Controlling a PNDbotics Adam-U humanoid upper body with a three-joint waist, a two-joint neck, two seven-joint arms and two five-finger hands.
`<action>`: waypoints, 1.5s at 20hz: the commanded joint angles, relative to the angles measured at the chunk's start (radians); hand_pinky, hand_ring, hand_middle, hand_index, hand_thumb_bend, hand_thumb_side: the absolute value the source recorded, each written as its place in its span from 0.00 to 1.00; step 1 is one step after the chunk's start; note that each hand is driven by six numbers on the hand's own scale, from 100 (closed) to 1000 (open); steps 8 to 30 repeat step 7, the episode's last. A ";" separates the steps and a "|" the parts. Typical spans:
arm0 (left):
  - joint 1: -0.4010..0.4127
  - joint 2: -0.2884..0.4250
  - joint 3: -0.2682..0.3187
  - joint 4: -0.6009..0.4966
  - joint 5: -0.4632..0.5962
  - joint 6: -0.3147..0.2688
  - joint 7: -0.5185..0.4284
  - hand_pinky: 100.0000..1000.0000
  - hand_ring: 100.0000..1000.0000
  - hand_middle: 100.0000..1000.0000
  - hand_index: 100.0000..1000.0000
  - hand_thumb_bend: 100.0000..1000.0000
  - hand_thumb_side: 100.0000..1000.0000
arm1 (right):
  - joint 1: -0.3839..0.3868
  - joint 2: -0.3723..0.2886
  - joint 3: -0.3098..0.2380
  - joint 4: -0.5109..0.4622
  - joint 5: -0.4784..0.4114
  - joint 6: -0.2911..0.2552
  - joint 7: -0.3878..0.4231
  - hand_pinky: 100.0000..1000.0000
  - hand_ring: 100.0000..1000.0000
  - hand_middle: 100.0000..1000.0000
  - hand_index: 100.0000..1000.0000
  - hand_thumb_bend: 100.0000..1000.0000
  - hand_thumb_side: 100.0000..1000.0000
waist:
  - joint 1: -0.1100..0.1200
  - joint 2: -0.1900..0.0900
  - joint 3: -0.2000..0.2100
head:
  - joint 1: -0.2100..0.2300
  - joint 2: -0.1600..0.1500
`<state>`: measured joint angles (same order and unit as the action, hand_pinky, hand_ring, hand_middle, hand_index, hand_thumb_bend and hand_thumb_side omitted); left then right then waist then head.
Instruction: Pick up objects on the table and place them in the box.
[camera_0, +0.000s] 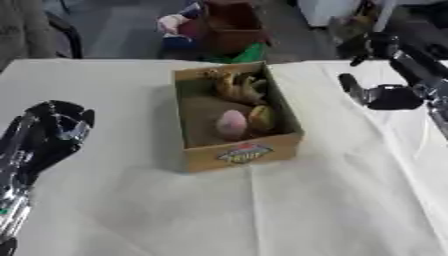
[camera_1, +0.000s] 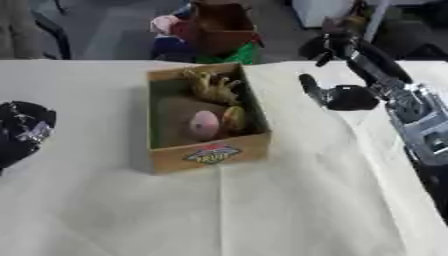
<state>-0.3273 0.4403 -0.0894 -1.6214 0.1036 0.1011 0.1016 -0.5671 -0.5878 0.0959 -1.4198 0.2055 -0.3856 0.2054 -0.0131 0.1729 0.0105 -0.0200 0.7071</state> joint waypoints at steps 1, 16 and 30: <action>-0.003 0.015 0.010 -0.005 -0.004 -0.003 0.001 0.51 0.44 0.44 0.56 0.22 0.14 | 0.037 -0.031 -0.035 -0.070 -0.055 0.027 0.001 0.61 0.71 0.73 0.74 0.06 0.29 | -0.001 -0.021 0.001 | 0.004 0.046; 0.005 0.015 0.014 -0.003 -0.004 -0.005 0.006 0.51 0.44 0.44 0.56 0.22 0.14 | 0.080 -0.022 -0.060 -0.106 -0.092 0.061 0.009 0.60 0.71 0.72 0.73 0.05 0.28 | -0.002 -0.019 0.001 | 0.023 0.063; 0.005 0.015 0.014 -0.003 -0.004 -0.005 0.006 0.51 0.44 0.44 0.56 0.22 0.14 | 0.080 -0.022 -0.060 -0.106 -0.092 0.061 0.009 0.60 0.71 0.72 0.73 0.05 0.28 | -0.002 -0.019 0.001 | 0.023 0.063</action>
